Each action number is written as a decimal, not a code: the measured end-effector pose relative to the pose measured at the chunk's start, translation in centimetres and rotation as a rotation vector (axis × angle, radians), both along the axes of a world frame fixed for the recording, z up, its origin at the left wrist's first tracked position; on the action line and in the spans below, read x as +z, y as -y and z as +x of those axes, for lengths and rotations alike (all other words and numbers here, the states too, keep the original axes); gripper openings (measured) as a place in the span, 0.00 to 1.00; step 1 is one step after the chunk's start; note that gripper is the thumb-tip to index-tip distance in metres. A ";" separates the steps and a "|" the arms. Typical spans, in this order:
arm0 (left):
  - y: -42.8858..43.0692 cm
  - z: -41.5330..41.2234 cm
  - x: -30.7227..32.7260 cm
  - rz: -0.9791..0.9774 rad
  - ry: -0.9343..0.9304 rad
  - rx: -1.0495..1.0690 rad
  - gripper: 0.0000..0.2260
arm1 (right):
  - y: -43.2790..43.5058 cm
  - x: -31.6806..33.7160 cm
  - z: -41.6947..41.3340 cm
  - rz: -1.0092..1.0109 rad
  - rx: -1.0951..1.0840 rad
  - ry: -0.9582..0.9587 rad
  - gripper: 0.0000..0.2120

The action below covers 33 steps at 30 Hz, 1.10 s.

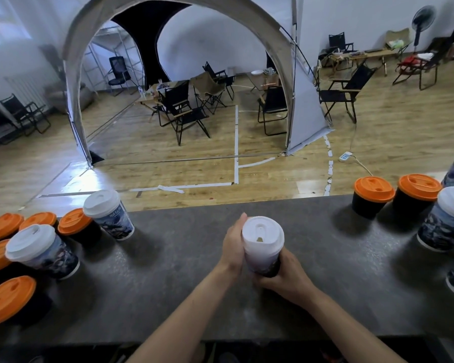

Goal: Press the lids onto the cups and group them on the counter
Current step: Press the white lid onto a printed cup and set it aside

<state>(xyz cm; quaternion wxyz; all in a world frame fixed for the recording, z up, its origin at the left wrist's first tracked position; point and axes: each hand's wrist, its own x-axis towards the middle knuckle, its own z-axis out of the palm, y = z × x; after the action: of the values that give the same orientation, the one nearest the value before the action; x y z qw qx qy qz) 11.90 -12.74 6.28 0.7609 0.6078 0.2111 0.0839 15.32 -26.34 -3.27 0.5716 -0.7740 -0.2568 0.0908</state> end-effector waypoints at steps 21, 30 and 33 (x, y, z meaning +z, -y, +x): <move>0.0 0.6 -1.3 -0.035 0.017 -0.011 0.25 | -0.2 0.8 -0.5 0.036 -0.052 0.003 0.36; 1.1 0.3 -2.6 0.016 0.102 0.089 0.23 | -0.3 0.8 -0.3 0.022 -0.056 0.002 0.39; -0.3 1.1 -1.9 -0.061 0.057 -0.042 0.23 | -0.2 0.6 -0.3 0.003 -0.057 0.015 0.37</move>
<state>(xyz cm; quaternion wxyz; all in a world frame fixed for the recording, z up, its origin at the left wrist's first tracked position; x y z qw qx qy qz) 13.00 -12.41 4.34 0.7863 0.5861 0.1791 0.0785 14.98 -26.10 -2.66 0.5733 -0.7807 -0.2390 0.0682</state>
